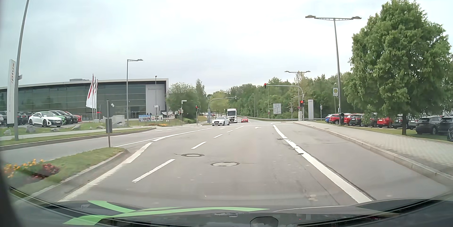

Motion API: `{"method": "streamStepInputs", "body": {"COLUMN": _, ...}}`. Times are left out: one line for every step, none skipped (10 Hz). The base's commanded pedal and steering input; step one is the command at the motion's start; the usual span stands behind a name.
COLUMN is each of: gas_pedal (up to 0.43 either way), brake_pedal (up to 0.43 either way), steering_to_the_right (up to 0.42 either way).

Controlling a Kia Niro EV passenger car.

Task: Follow the waypoints while adhering to traffic rules and regulations

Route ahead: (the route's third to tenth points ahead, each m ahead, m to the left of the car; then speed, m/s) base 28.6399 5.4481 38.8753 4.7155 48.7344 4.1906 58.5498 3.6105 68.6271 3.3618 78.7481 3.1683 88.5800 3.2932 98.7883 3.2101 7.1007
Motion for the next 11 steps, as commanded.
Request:
{"method": "streamStepInputs", "body": {"gas_pedal": 0.020, "brake_pedal": 0.000, "steering_to_the_right": 0.026}}
{"method": "streamStepInputs", "body": {"gas_pedal": 0.000, "brake_pedal": 0.000, "steering_to_the_right": 0.026}}
{"method": "streamStepInputs", "body": {"gas_pedal": 0.000, "brake_pedal": 0.000, "steering_to_the_right": 0.026}}
{"method": "streamStepInputs", "body": {"gas_pedal": 0.000, "brake_pedal": 0.000, "steering_to_the_right": 0.026}}
{"method": "streamStepInputs", "body": {"gas_pedal": 0.000, "brake_pedal": 0.000, "steering_to_the_right": 0.025}}
{"method": "streamStepInputs", "body": {"gas_pedal": 0.000, "brake_pedal": 0.000, "steering_to_the_right": 0.023}}
{"method": "streamStepInputs", "body": {"gas_pedal": 0.000, "brake_pedal": 0.012, "steering_to_the_right": 0.021}}
{"method": "streamStepInputs", "body": {"gas_pedal": 0.000, "brake_pedal": 0.024, "steering_to_the_right": 0.019}}
{"method": "streamStepInputs", "body": {"gas_pedal": 0.000, "brake_pedal": 0.037, "steering_to_the_right": 0.015}}
{"method": "streamStepInputs", "body": {"gas_pedal": 0.000, "brake_pedal": 0.030, "steering_to_the_right": 0.010}}
{"method": "streamStepInputs", "body": {"gas_pedal": 0.000, "brake_pedal": 0.037, "steering_to_the_right": 0.004}}
